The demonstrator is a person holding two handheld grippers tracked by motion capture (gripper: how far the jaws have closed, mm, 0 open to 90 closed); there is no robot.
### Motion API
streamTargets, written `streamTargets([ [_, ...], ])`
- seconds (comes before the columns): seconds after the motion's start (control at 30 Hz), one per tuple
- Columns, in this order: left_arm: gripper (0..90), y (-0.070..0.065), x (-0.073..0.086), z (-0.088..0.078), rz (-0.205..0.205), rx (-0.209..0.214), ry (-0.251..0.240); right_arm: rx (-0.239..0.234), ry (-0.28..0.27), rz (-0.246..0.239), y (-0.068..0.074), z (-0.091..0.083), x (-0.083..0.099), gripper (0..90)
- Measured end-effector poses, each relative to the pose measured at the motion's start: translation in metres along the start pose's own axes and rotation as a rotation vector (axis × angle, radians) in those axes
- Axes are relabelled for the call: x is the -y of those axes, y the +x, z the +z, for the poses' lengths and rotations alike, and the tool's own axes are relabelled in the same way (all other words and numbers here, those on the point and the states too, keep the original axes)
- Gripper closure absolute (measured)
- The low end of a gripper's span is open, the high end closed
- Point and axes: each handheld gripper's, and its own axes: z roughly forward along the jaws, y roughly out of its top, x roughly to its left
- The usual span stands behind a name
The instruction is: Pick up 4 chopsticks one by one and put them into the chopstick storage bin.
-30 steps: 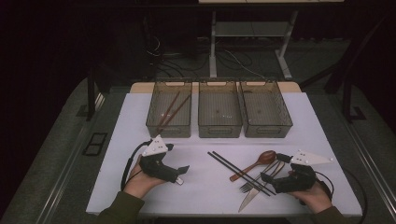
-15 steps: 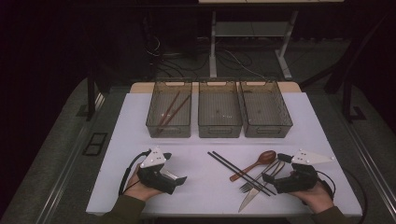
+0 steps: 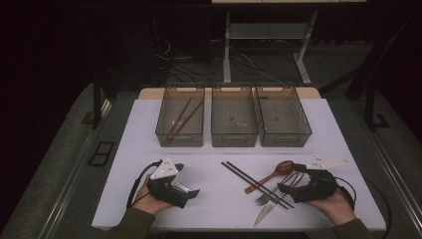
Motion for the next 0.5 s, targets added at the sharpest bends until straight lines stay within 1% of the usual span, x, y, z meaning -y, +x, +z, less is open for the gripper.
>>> streamTargets([
  [0.1,0.0,0.000,0.000,0.001,0.007,0.004,0.006,0.006,0.016,0.002,0.001,0.003,-0.003,7.4],
  [0.3,0.0,0.000,0.000,0.002,-0.002,0.006,0.010,0.019,0.051,0.003,0.003,0.012,-0.009,7.8],
  [0.37,0.0,0.000,0.000,0.002,0.002,0.009,0.012,0.020,0.057,0.002,0.005,0.015,-0.011,7.9],
  [0.4,0.0,0.000,0.000,0.002,0.001,0.008,0.013,0.020,0.059,-0.001,0.005,0.017,-0.011,10.8],
  [0.43,0.0,0.000,0.000,0.002,0.004,0.008,0.016,0.005,0.062,-0.005,0.006,0.018,-0.012,17.3],
  [0.5,0.0,0.000,0.000,0.002,0.002,0.010,0.016,0.003,0.062,-0.007,0.007,0.021,-0.015,17.3],
])
